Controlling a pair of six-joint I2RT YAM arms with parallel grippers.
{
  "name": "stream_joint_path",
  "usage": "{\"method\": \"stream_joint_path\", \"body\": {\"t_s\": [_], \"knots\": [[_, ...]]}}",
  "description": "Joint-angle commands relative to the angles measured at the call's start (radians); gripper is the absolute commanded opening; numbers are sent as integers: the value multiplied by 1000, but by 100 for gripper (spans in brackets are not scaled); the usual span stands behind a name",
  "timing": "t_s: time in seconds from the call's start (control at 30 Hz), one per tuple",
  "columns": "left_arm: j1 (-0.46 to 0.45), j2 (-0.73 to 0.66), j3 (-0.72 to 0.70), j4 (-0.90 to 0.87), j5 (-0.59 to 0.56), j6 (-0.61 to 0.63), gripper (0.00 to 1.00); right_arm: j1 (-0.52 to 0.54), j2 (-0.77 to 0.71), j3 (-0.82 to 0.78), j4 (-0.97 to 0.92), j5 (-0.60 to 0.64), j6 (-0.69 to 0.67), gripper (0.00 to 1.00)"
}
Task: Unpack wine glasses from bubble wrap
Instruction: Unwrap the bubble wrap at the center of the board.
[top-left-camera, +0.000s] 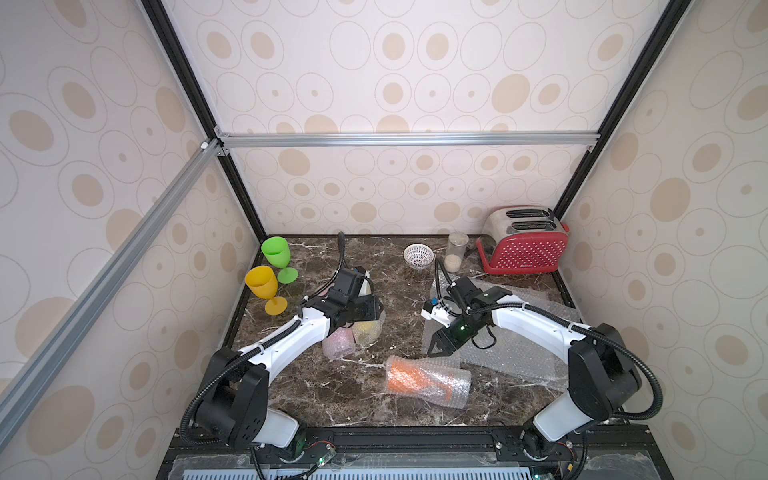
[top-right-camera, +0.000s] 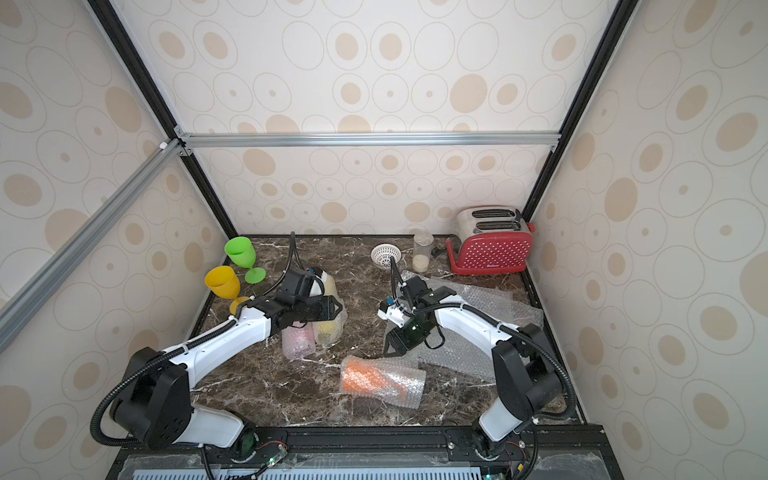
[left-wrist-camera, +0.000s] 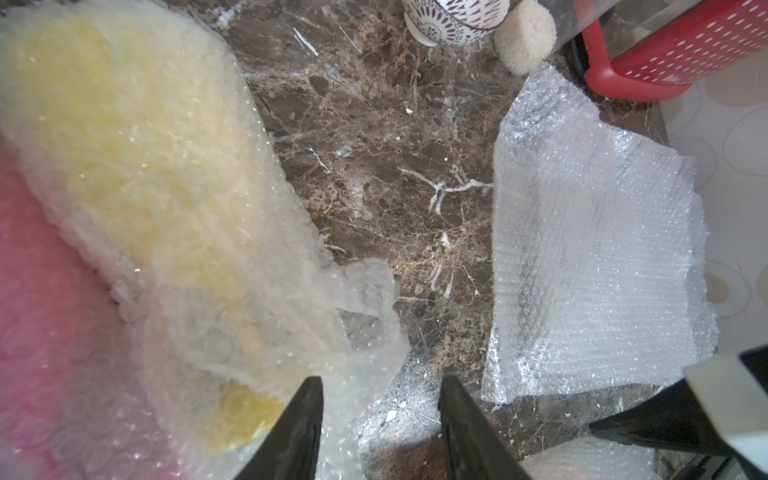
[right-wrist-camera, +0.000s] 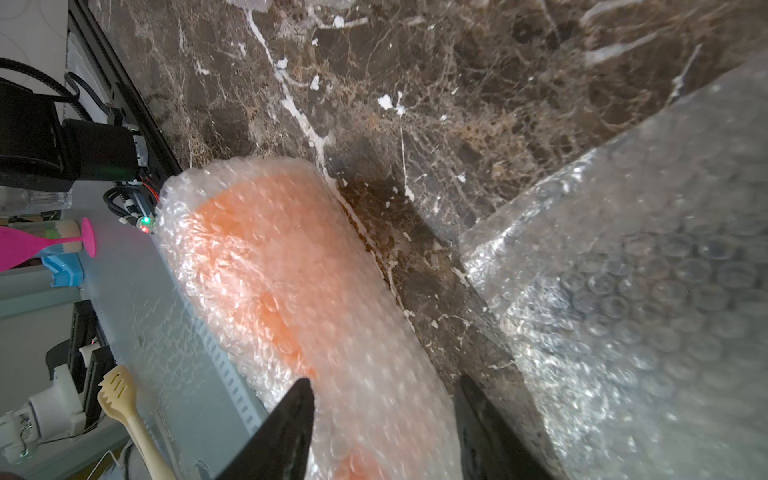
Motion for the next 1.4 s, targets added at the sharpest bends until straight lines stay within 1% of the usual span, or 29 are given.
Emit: {"method": "stream_joint_path", "body": {"t_s": [0.0,0.2,0.4,0.47,0.6,0.63,0.8,0.9,1.07,1.2,1.37], "knots": [[-8,-11,5,13,-9,-12,47,20,29,19,-27,-44,-28,54],[-8,-9,-3,14,-7,-6,47,40,39,-9,32,-29,9,50],[-8,-9,-7,18,-6,-2,47,50,55,-16,49,-22,29,40],[-8,-9,-8,20,-6,-2,47,50,62,-17,49,-28,35,39],[-8,-8,-9,22,-6,-2,46,52,61,-30,57,-42,44,32],[-8,-8,-9,22,-6,-2,46,53,55,-35,64,-50,47,29],[-8,-11,-11,22,-7,0,47,53,33,-57,107,-95,81,6],[-8,-12,-11,22,-9,0,46,52,9,-67,148,-98,115,1],[-8,-14,-2,19,-9,-1,46,52,-42,-99,280,-81,237,0],[-8,-19,13,14,-9,0,46,52,-67,-135,381,-17,360,0],[-8,-29,54,-30,-34,34,47,52,-69,-141,384,54,482,0]]}}
